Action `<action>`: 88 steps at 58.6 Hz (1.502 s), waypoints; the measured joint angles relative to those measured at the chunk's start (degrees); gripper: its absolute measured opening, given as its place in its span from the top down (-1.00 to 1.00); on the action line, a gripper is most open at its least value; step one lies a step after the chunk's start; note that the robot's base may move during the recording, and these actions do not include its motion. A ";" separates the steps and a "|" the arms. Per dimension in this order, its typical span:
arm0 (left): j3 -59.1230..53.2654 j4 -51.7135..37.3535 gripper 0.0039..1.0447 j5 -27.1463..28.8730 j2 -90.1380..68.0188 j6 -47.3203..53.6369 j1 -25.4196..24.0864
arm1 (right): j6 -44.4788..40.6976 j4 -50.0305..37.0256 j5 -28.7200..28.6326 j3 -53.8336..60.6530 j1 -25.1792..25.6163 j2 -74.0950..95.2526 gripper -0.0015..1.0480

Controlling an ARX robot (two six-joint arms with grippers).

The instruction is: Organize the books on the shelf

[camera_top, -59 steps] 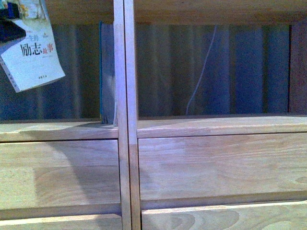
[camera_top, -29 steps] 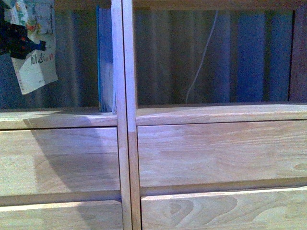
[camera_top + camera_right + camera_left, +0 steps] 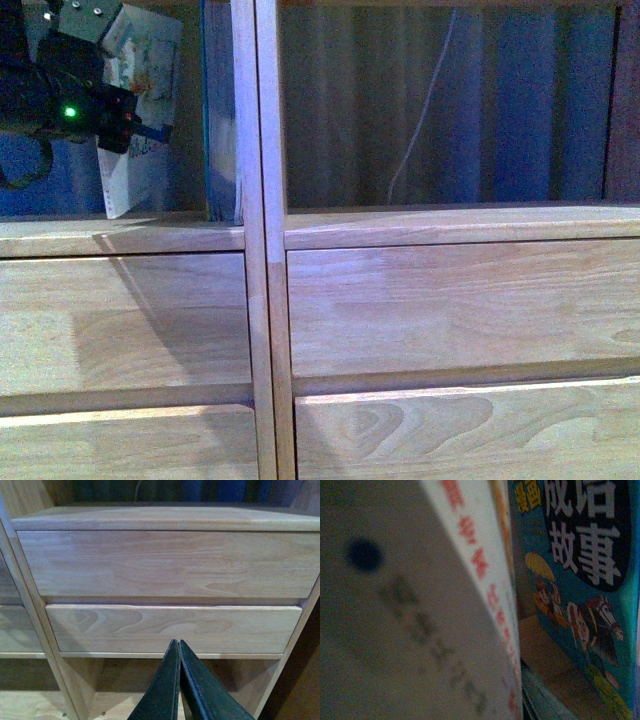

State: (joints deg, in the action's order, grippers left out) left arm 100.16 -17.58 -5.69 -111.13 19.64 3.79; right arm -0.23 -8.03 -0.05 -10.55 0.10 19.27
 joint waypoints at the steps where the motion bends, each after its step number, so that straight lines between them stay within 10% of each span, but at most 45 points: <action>1: 0.00 0.02 0.84 0.13 -0.20 0.07 0.26 | 0.00 -0.02 0.00 0.48 0.00 -0.31 0.94; 16: 0.48 3.15 0.82 2.99 -0.35 1.60 3.54 | 0.00 -0.15 0.02 3.98 0.00 -3.96 0.94; 49: -6.10 -2.36 -0.89 6.82 2.69 10.99 4.17 | 0.04 8.15 -0.02 7.69 0.00 -16.39 0.94; 88: -42.40 -12.63 -0.86 -2.19 39.87 3.67 -0.39 | 0.04 8.13 0.00 9.75 0.00 -18.84 0.94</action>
State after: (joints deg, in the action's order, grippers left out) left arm 57.76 -30.22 -7.88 -71.26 23.31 3.40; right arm -0.19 0.10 -0.05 -0.80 0.10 0.43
